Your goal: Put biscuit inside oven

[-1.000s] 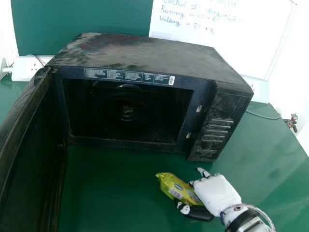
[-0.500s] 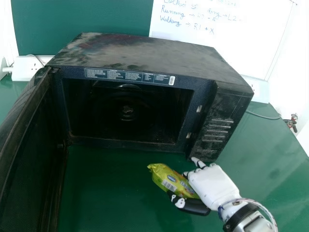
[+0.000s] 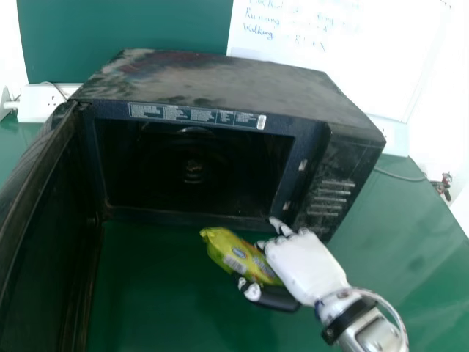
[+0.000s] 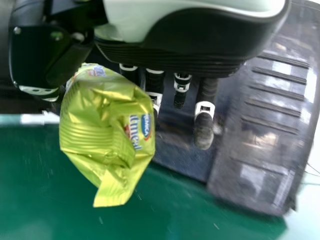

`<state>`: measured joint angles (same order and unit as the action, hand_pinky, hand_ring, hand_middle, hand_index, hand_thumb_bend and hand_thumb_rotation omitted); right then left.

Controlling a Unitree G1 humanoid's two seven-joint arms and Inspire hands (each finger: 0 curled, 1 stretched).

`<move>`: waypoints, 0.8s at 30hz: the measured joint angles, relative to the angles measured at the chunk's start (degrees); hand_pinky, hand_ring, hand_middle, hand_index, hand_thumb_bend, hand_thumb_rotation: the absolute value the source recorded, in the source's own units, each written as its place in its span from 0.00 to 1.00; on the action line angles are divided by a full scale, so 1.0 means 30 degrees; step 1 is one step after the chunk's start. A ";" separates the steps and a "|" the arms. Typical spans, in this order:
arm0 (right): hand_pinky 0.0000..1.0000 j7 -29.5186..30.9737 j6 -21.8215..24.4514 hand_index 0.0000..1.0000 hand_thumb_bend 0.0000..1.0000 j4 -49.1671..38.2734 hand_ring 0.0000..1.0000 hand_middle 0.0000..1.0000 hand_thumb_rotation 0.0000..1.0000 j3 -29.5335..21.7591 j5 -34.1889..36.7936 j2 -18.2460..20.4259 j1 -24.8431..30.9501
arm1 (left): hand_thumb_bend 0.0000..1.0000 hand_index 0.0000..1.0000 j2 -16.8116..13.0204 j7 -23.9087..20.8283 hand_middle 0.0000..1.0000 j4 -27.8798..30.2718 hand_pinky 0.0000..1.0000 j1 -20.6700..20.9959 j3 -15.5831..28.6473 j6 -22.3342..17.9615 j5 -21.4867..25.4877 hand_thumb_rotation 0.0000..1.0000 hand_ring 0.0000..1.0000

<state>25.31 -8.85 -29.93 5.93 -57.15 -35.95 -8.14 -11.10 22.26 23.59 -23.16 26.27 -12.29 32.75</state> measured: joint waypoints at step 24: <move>0.14 -0.0366 0.1329 0.50 0.50 0.4611 0.44 0.45 0.00 0.2705 -0.1481 0.2838 -0.5681 | 0.97 0.81 0.0201 0.0155 0.77 -0.0137 0.45 -0.0140 -0.0016 -0.0285 -0.0035 1.00 0.69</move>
<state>24.21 -4.86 -16.10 14.05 -61.59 -27.44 -25.19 -10.50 22.73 23.18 -23.58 26.22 -13.14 32.64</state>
